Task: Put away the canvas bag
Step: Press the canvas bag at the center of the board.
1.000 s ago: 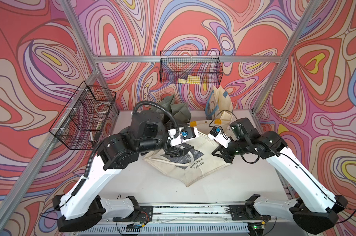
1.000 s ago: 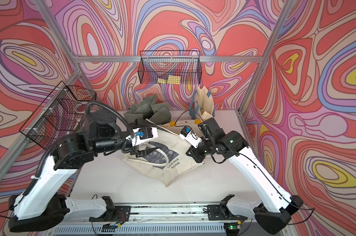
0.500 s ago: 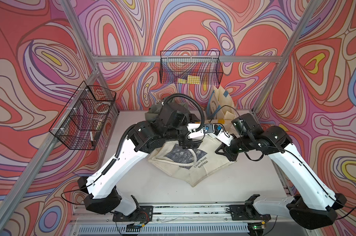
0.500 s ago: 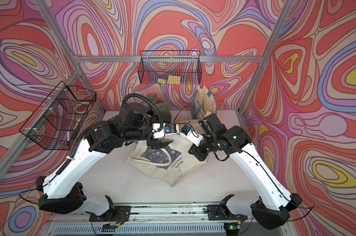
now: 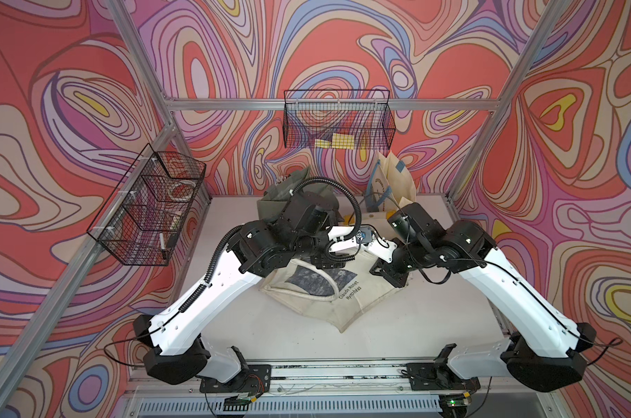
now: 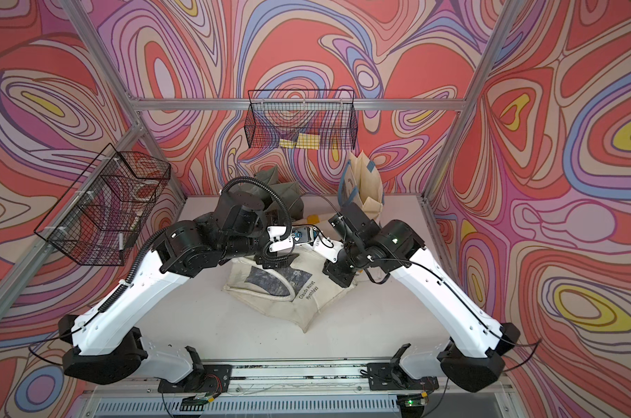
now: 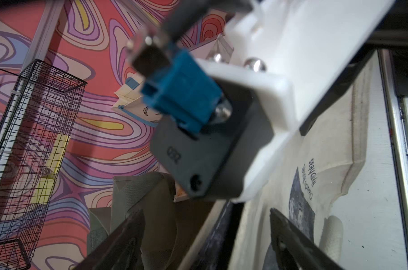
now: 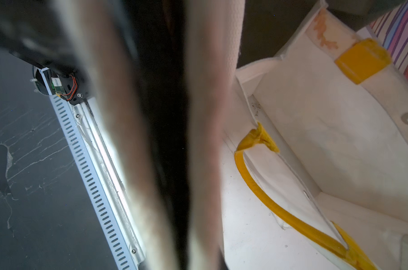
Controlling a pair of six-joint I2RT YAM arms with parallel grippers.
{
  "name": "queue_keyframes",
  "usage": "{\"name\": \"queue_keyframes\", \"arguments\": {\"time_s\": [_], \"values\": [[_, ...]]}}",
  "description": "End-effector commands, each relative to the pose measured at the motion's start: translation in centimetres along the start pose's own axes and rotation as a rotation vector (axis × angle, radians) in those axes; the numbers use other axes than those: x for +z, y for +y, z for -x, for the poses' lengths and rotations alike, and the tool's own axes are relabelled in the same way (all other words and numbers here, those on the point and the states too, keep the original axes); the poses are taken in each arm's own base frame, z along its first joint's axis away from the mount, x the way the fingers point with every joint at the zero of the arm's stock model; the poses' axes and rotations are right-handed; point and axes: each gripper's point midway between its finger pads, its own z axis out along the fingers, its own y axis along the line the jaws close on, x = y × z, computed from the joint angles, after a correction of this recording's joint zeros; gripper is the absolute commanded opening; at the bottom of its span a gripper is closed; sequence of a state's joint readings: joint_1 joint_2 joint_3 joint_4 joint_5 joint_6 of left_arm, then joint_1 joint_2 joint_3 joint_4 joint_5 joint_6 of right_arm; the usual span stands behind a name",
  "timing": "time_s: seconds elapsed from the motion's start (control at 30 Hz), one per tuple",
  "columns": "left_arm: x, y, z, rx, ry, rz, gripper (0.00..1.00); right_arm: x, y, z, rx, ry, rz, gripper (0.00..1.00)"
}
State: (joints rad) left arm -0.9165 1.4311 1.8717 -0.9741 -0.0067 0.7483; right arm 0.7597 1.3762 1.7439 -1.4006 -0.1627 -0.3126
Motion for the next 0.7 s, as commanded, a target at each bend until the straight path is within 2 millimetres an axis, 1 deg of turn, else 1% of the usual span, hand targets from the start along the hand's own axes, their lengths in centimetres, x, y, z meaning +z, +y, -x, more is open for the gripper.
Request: {"name": "queue_keyframes", "arguments": {"time_s": [0.0,0.1,0.23,0.33,0.43,0.53,0.57,0.63,0.67], "values": [[-2.2,-0.3,-1.8,-0.019,0.056,0.026,0.85,-0.4,-0.8,1.8,-0.018,-0.051,-0.065,0.0],[-3.4,-0.9,-2.9,-0.072,0.066,0.037,0.84,-0.2,-0.4,2.5,-0.034,-0.068,-0.058,0.0],[-4.8,-1.3,-3.6,-0.097,0.033,0.072,0.84,0.6,0.4,2.8,-0.057,-0.053,-0.044,0.0],[-5.0,-1.3,-3.9,-0.107,0.041,0.085,0.86,0.9,1.0,3.3,-0.08,-0.059,-0.039,0.0],[-5.3,-0.9,-3.4,-0.111,0.018,0.093,0.86,1.1,1.3,3.6,-0.091,-0.047,-0.041,0.0],[-5.0,-1.2,-3.4,-0.101,0.022,0.075,0.84,0.9,1.5,4.0,-0.095,-0.06,-0.043,0.0],[-4.8,-1.5,-3.6,-0.099,0.034,0.058,0.79,0.8,1.7,4.2,-0.096,-0.069,-0.042,0.0],[-4.6,-2.1,-4.0,-0.099,0.058,0.029,0.64,0.6,1.8,4.5,-0.097,-0.086,-0.039,0.0],[-4.5,-2.2,-4.1,-0.1,0.067,0.021,0.53,0.5,1.8,4.4,-0.099,-0.09,-0.038,0.0]]}}
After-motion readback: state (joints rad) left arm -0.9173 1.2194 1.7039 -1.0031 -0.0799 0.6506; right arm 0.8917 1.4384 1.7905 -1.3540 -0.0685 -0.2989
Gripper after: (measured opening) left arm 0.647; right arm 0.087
